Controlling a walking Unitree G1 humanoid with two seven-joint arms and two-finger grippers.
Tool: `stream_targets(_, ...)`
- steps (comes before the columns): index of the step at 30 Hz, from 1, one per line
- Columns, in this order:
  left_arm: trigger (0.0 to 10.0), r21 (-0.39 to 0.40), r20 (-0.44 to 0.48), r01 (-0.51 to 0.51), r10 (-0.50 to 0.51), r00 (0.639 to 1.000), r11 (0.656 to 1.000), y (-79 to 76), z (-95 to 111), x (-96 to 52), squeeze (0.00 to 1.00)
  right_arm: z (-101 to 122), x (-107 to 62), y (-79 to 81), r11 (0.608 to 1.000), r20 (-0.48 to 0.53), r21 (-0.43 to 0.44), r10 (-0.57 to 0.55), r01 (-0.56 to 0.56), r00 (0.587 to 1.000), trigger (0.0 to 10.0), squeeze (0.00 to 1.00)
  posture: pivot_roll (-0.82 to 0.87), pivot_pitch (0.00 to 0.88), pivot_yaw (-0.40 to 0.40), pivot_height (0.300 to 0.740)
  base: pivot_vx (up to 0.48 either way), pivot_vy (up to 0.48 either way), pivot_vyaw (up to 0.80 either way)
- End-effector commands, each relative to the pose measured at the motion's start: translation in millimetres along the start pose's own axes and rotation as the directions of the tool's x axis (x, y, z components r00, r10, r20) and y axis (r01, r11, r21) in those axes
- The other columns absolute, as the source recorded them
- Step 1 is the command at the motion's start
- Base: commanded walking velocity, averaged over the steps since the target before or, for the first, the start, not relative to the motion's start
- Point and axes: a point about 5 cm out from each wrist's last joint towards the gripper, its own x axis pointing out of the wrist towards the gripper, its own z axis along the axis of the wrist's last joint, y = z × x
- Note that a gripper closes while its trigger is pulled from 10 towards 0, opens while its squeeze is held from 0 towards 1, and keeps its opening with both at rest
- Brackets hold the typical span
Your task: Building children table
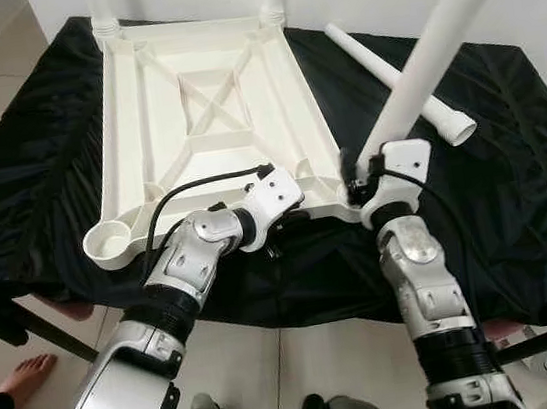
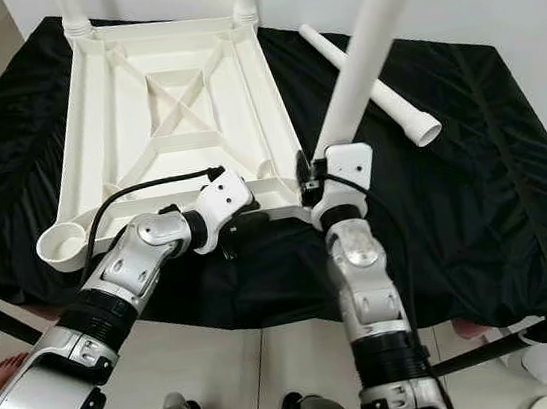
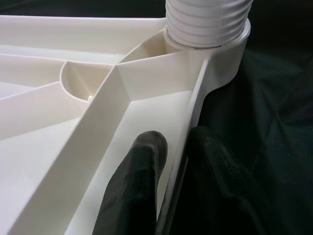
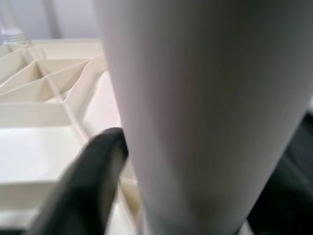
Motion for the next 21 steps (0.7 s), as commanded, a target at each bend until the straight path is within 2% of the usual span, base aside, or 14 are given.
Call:
stream_targets(1, 10.0, 0.051, 0.039, -0.013, 0.011, 0.999, 0.999, 0.6, 13.2, 2.7, 0.00, -2.5, -2.0, -1.1, 1.000, -0.019, 0.009, 0.005, -0.004, 1.000, 10.0, 1.00, 0.05, 0.033, -0.102, 0.740, 0.000, 0.000, 0.00)
stream_targets(10, 10.0, 0.048, 0.042, -0.006, 0.004, 0.999, 0.999, -0.8, 13.6, 3.4, 0.00, -3.2, -1.8, -8.6, 1.000, -0.035, -0.005, -0.021, 0.021, 0.999, 10.0, 1.00, 0.05, 0.037, -0.102, 0.740, 0.000, 0.000, 0.00)
stream_targets(11, 10.0, 0.048, 0.042, -0.005, 0.003, 0.999, 0.999, -1.0, 13.5, 3.4, 0.00, -2.8, -1.7, -8.9, 1.000, -0.034, -0.005, -0.025, 0.024, 0.999, 5.8, 1.00, 0.05, 0.037, -0.102, 0.740, 0.000, 0.000, 0.00)
stream_targets(12, 10.0, 0.048, 0.042, -0.005, 0.003, 0.999, 0.999, -1.0, 13.5, 3.4, 0.00, -2.8, -1.7, -8.9, 1.000, -0.034, -0.005, -0.025, 0.024, 0.999, 5.8, 1.00, 0.05, 0.037, -0.102, 0.740, 0.000, 0.000, 0.00)
stream_targets(13, 10.0, 0.048, 0.042, -0.005, 0.003, 0.999, 0.999, -1.0, 13.5, 3.5, 0.00, -2.6, -1.6, -9.1, 1.000, -0.033, -0.005, -0.027, 0.027, 0.999, 3.4, 1.00, 0.05, 0.037, -0.102, 0.740, 0.000, 0.000, 0.00)
stream_targets(14, 10.0, 0.048, 0.042, -0.005, 0.003, 0.999, 0.999, -1.0, 13.5, 3.5, 0.00, -2.6, -1.6, -9.1, 1.000, -0.033, -0.005, -0.027, 0.027, 0.999, 3.4, 1.00, 0.05, 0.037, -0.102, 0.740, 0.000, 0.000, 0.00)
stream_targets(15, 10.0, 0.047, 0.042, -0.005, 0.003, 0.999, 0.999, -1.0, 13.5, 3.5, 0.00, -2.2, -1.7, -9.0, 1.000, -0.031, -0.003, -0.027, 0.027, 0.999, 2.3, 1.00, 0.05, 0.037, -0.102, 0.740, 0.000, 0.000, 0.00)
stream_targets(16, 10.0, 0.047, 0.042, -0.005, 0.003, 0.999, 0.999, -1.0, 13.5, 3.5, 0.00, -2.2, -1.7, -9.0, 1.000, -0.031, -0.003, -0.027, 0.027, 0.999, 2.3, 1.00, 0.05, 0.037, -0.102, 0.740, 0.000, 0.000, 0.00)
stream_targets(17, 10.0, 0.047, 0.042, -0.005, 0.003, 0.999, 0.999, -0.9, 13.7, 3.4, 0.00, -1.0, -1.4, -8.6, 1.000, -0.022, -0.008, -0.015, 0.015, 1.000, 0.0, 1.00, 0.05, 0.037, -0.102, 0.740, 0.000, 0.000, 0.00)
stream_targets(18, 10.0, 0.047, 0.042, -0.006, 0.004, 0.999, 0.999, -0.8, 13.7, 3.3, 0.00, -0.6, -1.1, -8.8, 1.000, -0.018, -0.006, -0.006, 0.006, 1.000, 0.0, 0.66, 0.05, 0.036, -0.102, 0.740, 0.000, 0.000, 0.00)
stream_targets(19, 10.0, 0.047, 0.042, -0.006, 0.004, 0.999, 0.999, -0.8, 13.7, 3.3, 0.00, -0.6, -1.1, -8.8, 1.000, -0.018, -0.006, -0.006, 0.006, 1.000, 0.0, 0.66, 0.05, 0.036, -0.102, 0.740, 0.000, 0.000, 0.00)
stream_targets(20, 10.0, 0.048, 0.042, -0.007, 0.005, 0.999, 0.999, -0.7, 13.8, 3.3, 0.00, 0.1, -0.7, -9.9, 1.000, -0.014, -0.013, -0.002, 0.002, 1.000, 0.0, 0.40, 0.05, 0.035, -0.102, 0.740, 0.000, 0.000, 0.00)
stream_targets(21, 10.0, 0.048, 0.042, -0.007, 0.005, 0.999, 0.999, -0.7, 13.8, 3.3, 0.00, 0.1, -0.7, -9.9, 1.000, -0.014, -0.013, -0.002, 0.002, 1.000, 0.0, 0.40, 0.05, 0.035, -0.102, 0.740, 0.000, 0.000, 0.00)
